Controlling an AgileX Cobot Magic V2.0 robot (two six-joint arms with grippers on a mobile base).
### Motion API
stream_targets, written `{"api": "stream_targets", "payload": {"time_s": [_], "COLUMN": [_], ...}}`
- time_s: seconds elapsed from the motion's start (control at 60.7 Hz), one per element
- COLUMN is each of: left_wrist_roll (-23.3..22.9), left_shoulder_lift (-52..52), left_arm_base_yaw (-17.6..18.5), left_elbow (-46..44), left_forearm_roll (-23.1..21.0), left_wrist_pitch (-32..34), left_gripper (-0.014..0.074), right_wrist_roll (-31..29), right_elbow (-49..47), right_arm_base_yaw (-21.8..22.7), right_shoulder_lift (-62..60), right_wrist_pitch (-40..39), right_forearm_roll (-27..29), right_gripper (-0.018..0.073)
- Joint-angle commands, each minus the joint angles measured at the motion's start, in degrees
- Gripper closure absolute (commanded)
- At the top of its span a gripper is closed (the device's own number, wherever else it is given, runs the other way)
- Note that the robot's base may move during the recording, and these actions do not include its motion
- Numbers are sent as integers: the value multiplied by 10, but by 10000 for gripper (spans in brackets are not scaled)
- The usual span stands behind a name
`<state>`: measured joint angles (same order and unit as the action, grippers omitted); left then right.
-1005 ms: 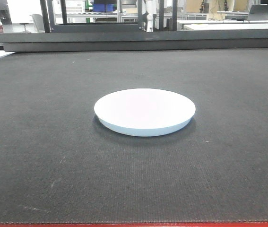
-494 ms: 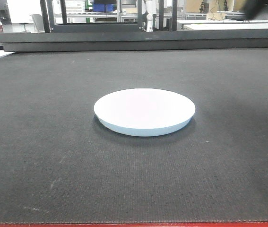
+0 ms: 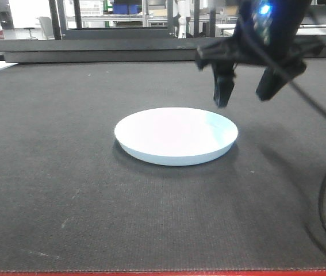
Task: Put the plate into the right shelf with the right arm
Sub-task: 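Grasp the rim of the white plate with the right gripper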
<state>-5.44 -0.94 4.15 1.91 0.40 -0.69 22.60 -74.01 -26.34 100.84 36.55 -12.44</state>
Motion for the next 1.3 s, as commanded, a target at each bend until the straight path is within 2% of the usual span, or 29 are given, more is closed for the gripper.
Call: {"api": "stream_targets", "payload": {"time_s": [0.0, 0.363, 0.758, 0.873, 1.104, 1.285], "left_wrist_roll": [-3, -3, -3, -3, -3, -3], "left_shoulder_lift": [-7, -7, -7, -7, -7, -7], "left_arm_base_yaw": [-1, -1, -1, -1, -1, -1], "left_elbow": [3, 3, 3, 3, 3, 3], "left_forearm_roll": [0, 0, 0, 0, 0, 0], "left_wrist_pitch": [53, 53, 53, 53, 53, 53], "left_gripper": [643, 643, 643, 643, 643, 643], "right_wrist_roll": [3, 3, 3, 3, 3, 3], "right_elbow": [-21, -21, -21, -21, -21, -21], "right_arm_base_yaw": [0, 0, 0, 0, 0, 0], "right_shoulder_lift": [-10, 35, 45, 45, 33, -33], "right_wrist_pitch": [-39, -90, -94, -93, -90, -87], "right_forearm_roll": [-23, -34, -36, -36, -36, -36], "right_gripper": [33, 55, 384, 519, 505, 505]}}
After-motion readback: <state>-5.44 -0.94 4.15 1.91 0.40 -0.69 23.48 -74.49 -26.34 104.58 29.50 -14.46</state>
